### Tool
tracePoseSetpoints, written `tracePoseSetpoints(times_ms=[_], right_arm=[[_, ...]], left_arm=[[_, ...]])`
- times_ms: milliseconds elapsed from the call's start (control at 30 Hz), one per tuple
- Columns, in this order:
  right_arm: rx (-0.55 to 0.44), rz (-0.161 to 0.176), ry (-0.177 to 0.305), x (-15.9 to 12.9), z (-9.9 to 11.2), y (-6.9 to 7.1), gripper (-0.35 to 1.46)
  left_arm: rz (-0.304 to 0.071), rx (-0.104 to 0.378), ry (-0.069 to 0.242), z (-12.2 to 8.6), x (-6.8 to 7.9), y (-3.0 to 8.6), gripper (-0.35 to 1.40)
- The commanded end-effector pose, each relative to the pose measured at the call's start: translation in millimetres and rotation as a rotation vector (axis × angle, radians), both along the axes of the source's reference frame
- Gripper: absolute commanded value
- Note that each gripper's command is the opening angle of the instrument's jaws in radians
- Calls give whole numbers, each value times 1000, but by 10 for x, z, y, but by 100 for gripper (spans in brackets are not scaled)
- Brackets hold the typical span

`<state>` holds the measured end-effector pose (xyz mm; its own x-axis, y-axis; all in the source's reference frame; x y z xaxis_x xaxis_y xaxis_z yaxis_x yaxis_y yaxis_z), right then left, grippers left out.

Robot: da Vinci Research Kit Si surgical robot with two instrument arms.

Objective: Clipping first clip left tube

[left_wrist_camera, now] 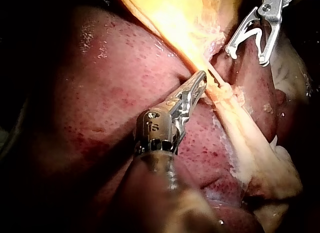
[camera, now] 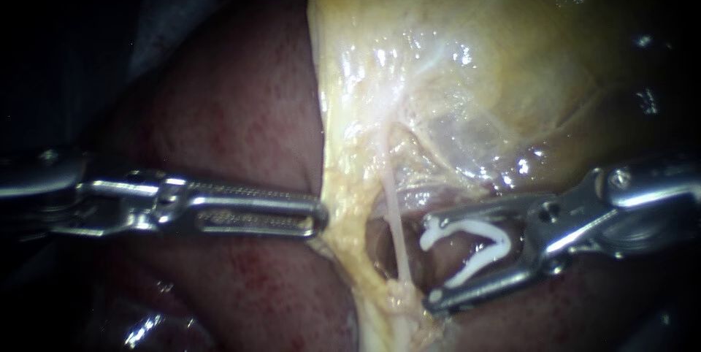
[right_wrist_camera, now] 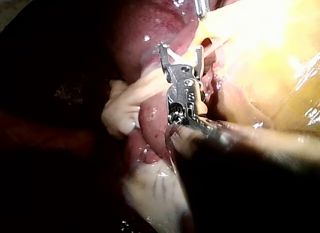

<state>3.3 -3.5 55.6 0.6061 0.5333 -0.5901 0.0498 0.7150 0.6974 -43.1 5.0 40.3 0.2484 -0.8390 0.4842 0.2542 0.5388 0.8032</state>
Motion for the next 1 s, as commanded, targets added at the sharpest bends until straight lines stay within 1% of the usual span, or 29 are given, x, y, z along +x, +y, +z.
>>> tracePoseSetpoints(times_ms=[33, 67, 133, 200, 300, 633, 1000], right_arm=[[-2, -4, 1, 3, 4, -4, 56], [-5, -5, 1, 4, 7, -6, 56], [-1, -21, 4, 9, 15, -12, 56], [0, -29, 6, 11, 20, -15, 56], [1, -30, 4, 14, 29, -20, 56], [-6, -41, 3, 24, 57, -26, 57], [-6, -60, 5, 34, 76, -33, 57]], left_arm=[[-2, -1, -3, -1, -1, 0, -35], [-2, -1, -3, -2, -1, -1, -35], [-3, -1, -3, -5, -2, -2, -35], [-3, -1, -2, -6, -4, -2, -35], [-5, -1, -5, -7, -5, -3, -35], [-7, -2, -7, -11, -7, -5, -35], [-7, -2, -7, -14, -9, -6, -35]])
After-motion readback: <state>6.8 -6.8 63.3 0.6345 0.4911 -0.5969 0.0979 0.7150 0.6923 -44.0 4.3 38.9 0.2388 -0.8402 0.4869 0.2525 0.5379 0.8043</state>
